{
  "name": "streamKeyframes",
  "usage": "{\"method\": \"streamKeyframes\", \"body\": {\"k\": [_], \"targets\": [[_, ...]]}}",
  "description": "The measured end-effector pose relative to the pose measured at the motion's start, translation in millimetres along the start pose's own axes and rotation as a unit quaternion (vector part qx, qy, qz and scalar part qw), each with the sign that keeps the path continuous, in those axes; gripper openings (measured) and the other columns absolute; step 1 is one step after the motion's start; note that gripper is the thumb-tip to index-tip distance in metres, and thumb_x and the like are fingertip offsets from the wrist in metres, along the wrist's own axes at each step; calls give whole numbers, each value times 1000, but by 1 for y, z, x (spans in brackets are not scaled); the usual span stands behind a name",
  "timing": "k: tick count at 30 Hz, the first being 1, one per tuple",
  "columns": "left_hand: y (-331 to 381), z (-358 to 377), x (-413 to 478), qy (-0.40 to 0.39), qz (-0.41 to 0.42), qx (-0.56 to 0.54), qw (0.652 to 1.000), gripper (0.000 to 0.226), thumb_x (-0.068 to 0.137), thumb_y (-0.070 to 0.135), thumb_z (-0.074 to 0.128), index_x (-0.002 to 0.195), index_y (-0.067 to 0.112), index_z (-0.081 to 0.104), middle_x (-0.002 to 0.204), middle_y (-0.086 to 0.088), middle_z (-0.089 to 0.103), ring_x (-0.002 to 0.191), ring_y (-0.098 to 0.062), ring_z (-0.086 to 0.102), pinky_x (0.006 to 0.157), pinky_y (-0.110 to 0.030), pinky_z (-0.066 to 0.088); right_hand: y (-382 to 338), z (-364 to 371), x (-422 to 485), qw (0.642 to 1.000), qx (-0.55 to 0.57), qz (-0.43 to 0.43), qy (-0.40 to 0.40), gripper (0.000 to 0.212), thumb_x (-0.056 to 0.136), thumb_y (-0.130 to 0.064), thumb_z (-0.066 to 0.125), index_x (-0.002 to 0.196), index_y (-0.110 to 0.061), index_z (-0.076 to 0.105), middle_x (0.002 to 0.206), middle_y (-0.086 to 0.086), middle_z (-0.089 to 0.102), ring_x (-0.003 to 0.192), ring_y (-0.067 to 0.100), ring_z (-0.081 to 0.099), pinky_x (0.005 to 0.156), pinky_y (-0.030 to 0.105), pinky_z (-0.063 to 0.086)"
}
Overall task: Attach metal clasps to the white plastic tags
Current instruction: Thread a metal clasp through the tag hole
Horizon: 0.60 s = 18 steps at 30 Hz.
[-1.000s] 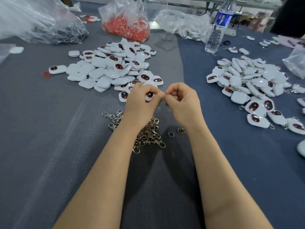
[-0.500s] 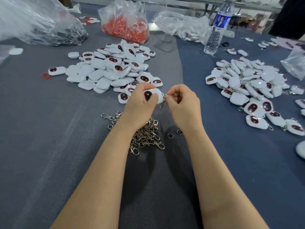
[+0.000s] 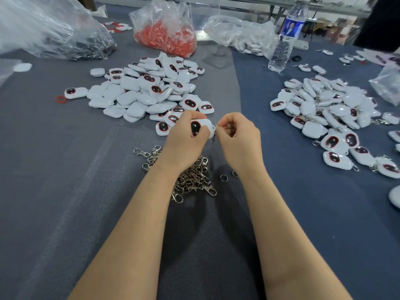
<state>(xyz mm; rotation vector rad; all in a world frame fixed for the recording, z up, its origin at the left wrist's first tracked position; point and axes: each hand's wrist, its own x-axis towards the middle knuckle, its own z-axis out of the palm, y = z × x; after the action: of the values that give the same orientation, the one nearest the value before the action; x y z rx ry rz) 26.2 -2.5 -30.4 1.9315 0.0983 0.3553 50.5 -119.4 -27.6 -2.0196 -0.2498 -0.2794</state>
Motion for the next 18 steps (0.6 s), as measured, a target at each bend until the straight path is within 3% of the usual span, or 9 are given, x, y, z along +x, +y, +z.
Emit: {"method": "streamKeyframes", "body": {"k": [4, 6, 12, 15, 18], "targets": [[0, 1, 0, 10, 13, 14, 1000, 17, 91, 12, 50, 107, 18, 51, 79, 13, 53, 54, 12, 47, 54, -3, 37, 0, 3, -2, 1000, -18, -22, -8, 17, 85, 0, 54, 79, -15, 56, 72, 6, 58, 62, 8, 44, 60, 13, 39], [-1, 1, 1, 14, 13, 18, 1000, 16, 91, 12, 49, 106, 18, 51, 79, 13, 53, 54, 13, 47, 54, -3, 36, 1, 5, -3, 998, -36, -39, -14, 13, 86, 1, 52, 82, -10, 57, 75, 12, 61, 67, 17, 48, 64, 23, 41], [-4, 1, 1, 16, -10, 29, 999, 13, 90, 13, 49, 101, 20, 50, 77, 11, 52, 57, 6, 50, 54, -6, 37, 3, 9, -3, 987, -122, -90, -45, 14, 85, 3, 49, 85, -10, 53, 78, 1, 52, 73, 22, 47, 66, 36, 41], [-1, 0, 3, 24, -77, -104, 991, 12, 89, 9, 47, 92, 17, 56, 71, 4, 53, 55, -6, 48, 55, -19, 40, 0, 12, -5, 989, -93, -108, -26, 18, 85, 3, 49, 90, -14, 53, 83, -1, 52, 79, 19, 47, 70, 30, 40], [6, -3, 5, -24, -161, -319, 934, 18, 92, 4, 41, 85, 9, 57, 66, 0, 48, 41, -3, 39, 43, -16, 36, -3, 15, -6, 998, 20, -52, 19, 17, 89, -1, 54, 93, -17, 58, 90, -1, 57, 80, 7, 50, 72, 9, 38]]}}
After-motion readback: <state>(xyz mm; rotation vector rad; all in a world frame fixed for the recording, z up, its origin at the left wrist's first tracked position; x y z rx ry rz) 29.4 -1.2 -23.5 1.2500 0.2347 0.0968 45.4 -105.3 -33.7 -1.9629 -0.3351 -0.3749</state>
